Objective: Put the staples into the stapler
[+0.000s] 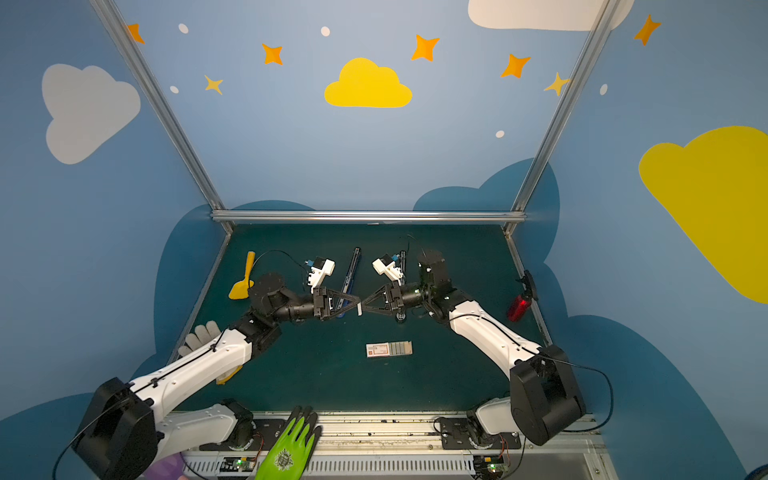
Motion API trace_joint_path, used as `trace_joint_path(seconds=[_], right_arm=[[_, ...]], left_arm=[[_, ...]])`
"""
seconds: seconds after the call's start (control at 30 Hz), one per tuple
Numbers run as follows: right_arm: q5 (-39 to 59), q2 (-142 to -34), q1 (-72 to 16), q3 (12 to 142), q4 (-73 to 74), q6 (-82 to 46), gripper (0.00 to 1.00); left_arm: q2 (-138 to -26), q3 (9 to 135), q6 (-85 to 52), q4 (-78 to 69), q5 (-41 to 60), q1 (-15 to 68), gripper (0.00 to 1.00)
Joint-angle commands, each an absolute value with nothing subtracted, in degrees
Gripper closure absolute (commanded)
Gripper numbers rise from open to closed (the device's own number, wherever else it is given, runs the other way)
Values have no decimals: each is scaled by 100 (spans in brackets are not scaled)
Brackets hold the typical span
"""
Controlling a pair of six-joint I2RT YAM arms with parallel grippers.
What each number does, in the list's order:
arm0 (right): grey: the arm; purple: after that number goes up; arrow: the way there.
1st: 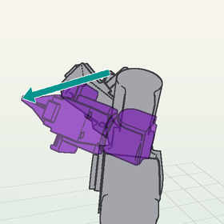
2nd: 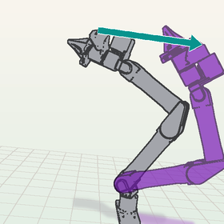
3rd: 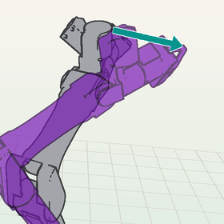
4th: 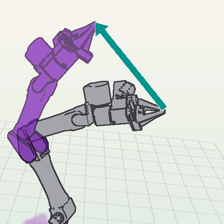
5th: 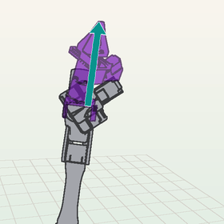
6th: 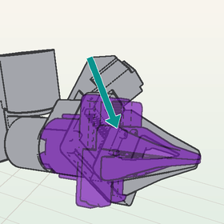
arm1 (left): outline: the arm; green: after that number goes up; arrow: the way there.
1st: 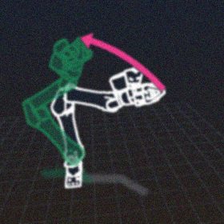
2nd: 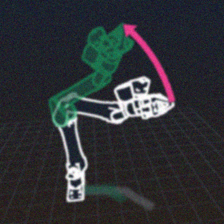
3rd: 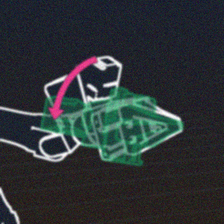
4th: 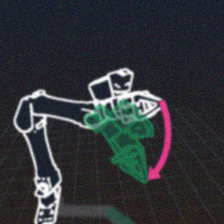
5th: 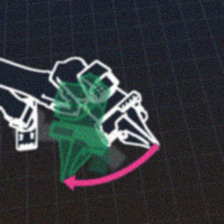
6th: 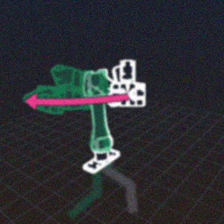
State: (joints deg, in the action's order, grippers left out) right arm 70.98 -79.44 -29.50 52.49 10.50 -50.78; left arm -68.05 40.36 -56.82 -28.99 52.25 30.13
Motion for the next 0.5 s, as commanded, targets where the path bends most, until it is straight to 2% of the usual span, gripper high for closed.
trace_joint_path(seconds=[0.0, 0.13, 0.23, 0.37, 0.47], right_arm=[[7071, -7647, -2794, 5086, 1155, -5107, 72], [6985, -7500, -2622, 5019, 697, -4836, 68], [6774, -7381, -2423, 5033, -33, -4391, 67], [5815, -7265, -2308, 5396, -1995, -3118, 68], [4848, -7212, -2344, 5462, -2669, -2607, 67]], left_arm=[[-6658, 4201, -5459, -2684, 5155, 2995, 89], [-6627, 4206, -5387, -2501, 5085, 2941, 89], [-6529, 4352, -4966, -1572, 4799, 2812, 89], [-6462, 4748, -4063, 97, 4044, 2673, 86], [-6614, 5128, -3414, 1049, 3365, 2646, 86]])
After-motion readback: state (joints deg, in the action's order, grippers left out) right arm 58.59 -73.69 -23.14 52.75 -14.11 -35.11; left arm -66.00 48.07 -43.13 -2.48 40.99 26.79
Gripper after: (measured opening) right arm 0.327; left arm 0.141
